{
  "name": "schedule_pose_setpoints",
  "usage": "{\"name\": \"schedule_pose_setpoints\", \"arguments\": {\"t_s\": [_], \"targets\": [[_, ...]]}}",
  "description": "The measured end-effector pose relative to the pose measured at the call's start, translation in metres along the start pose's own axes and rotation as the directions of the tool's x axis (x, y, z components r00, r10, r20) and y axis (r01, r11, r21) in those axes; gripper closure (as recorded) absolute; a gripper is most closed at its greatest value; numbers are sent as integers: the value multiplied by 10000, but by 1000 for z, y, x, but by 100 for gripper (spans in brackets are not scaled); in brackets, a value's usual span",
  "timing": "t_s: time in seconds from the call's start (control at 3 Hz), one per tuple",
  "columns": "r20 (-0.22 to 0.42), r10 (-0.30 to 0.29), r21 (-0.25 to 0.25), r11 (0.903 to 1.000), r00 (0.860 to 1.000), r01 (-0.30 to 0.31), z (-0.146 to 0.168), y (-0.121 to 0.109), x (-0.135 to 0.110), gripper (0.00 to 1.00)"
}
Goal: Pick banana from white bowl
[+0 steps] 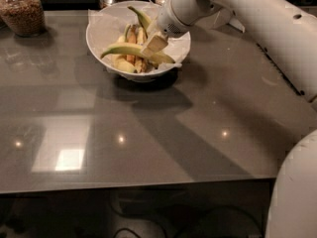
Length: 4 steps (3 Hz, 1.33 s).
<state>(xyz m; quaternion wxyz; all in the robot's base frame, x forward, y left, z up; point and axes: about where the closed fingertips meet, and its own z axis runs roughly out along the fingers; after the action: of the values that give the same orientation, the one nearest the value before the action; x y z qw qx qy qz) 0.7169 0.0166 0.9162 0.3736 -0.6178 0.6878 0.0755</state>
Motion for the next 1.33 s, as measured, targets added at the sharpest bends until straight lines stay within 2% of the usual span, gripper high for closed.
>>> {"name": "schedule_pose_setpoints", "arguments": {"t_s": [0.67,1.33], "targets": [[-100,820,-471,9955,9966,-823,18,8,9,47],[-284,1441,-890,9853,9892,-1461,36,15,22,51]]}}
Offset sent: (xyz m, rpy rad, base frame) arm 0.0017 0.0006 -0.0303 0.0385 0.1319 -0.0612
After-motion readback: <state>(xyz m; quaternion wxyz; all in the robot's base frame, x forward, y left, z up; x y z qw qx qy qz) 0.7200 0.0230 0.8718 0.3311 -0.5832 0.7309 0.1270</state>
